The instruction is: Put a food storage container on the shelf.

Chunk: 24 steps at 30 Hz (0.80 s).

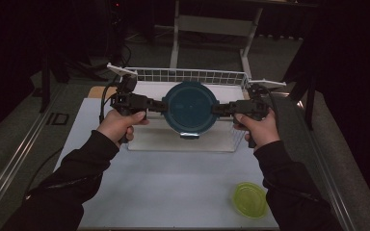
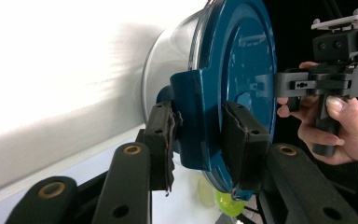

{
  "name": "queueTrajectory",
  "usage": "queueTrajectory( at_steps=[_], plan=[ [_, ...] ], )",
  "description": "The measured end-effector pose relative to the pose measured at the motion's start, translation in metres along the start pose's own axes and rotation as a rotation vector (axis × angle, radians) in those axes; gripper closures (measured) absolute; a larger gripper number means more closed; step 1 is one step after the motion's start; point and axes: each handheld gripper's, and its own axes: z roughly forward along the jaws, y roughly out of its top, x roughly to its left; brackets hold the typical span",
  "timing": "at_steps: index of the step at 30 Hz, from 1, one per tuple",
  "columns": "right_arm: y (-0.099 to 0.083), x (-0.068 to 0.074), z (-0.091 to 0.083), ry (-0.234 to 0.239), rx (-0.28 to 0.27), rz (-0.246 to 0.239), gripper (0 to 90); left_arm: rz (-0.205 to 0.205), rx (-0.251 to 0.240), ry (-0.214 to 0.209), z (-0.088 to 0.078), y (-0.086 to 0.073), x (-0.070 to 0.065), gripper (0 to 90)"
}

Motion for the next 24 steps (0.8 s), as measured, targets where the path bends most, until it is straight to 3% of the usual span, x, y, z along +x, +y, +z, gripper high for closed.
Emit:
queueTrajectory(
  at_steps=[4, 12, 15, 21, 24],
  plan=[
    [0.007, 0.001, 0.001, -0.011, 0.008, 0.013, 54.6, 0.007, -0.006, 0.019, 0.003, 0.005, -0.001, 60.5],
    [0.017, -0.005, 0.004, 0.012, 0.004, 0.066, 51.7, -0.015, -0.022, 0.017, 0.007, 0.014, 0.004, 53.4],
    [0.021, -0.005, 0.005, -0.011, -0.012, 0.068, 49.7, -0.026, -0.036, 0.026, 0.011, 0.018, 0.007, 51.6],
    [0.026, -0.005, 0.006, -0.027, -0.028, 0.074, 51.0, -0.065, -0.032, -0.026, 0.014, 0.02, 0.016, 48.3],
    [0.028, -0.003, 0.007, -0.044, -0.04, 0.063, 51.2, -0.065, -0.044, -0.038, 0.015, 0.019, 0.018, 47.8]
  ],
)
